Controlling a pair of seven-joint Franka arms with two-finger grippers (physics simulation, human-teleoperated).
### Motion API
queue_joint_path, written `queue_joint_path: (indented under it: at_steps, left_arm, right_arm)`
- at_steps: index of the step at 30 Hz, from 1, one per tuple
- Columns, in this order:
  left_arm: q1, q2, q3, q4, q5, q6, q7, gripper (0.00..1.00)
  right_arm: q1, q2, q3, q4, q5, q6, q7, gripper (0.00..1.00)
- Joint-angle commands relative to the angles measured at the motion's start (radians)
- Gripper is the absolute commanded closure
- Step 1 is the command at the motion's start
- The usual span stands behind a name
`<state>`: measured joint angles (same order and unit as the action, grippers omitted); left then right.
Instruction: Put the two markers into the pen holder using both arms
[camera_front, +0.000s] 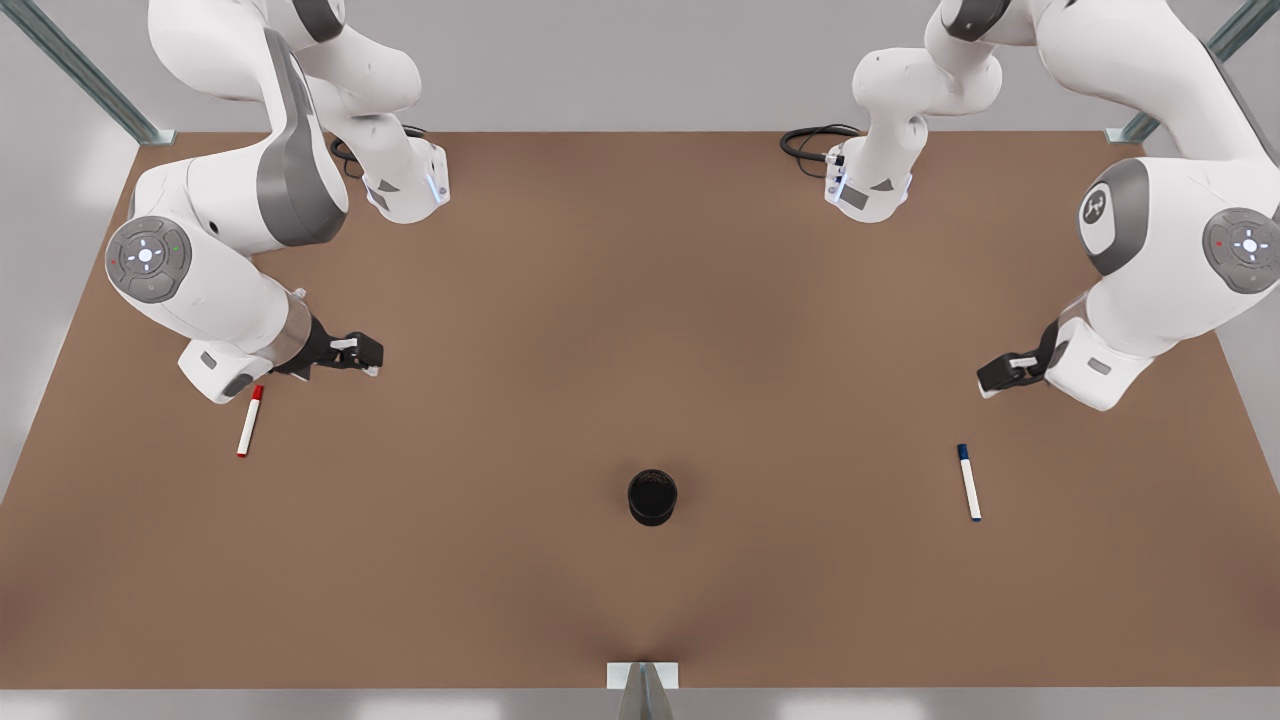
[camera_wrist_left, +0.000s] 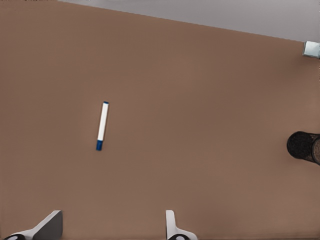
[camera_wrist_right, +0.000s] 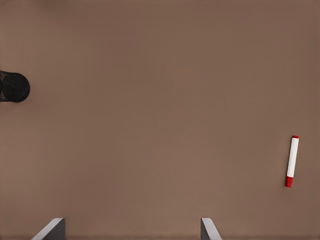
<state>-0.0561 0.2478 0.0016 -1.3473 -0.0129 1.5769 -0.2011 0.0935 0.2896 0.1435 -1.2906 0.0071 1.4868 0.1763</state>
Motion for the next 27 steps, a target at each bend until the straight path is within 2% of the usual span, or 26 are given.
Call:
queue_joint_path:
  at_steps: [1, 3, 8, 11, 18, 24, 27]
  left_arm:
    - [0.001, 0.004, 0.0, 0.0, -0.002, -0.001, 0.25, 0.0]
    - [0.005, 0.033, 0.001, 0.002, 0.001, 0.008, 0.255, 0.0]
    - [0.062, 0.298, 0.006, -0.027, -0.005, 0.36, 0.275, 0.0]
    - [0.084, 0.326, 0.008, -0.197, -0.001, 0.614, 0.287, 0.0]
    - [0.17, 0.418, 0.008, -0.21, 0.001, 0.66, 0.473, 0.0]
    - [0.179, 0.472, 0.008, -0.211, 0.001, 0.686, 0.477, 0.0]
    - [0.174, 0.501, 0.008, -0.197, 0.002, 0.698, 0.476, 0.0]
  right_arm:
    - [-0.001, -0.001, -0.001, 0.0, 0.001, 0.0, 0.0, 0.0]
    - [-0.001, -0.001, -0.001, 0.0, 0.001, 0.0, 0.0, 0.0]
    - [-0.003, -0.001, -0.002, -0.003, 0.002, 0.0, -0.006, 0.0]
    - [-0.005, -0.001, -0.002, -0.003, 0.001, 0.0, -0.008, 0.0]
    - [-0.003, -0.001, -0.001, -0.003, 0.001, 0.0, -0.006, 0.0]
    - [-0.003, -0.001, 0.001, -0.003, -0.001, 0.001, 0.006, 0.0]
    - [0.011, 0.062, 0.002, -0.047, -0.009, 0.125, 0.071, 0.0]
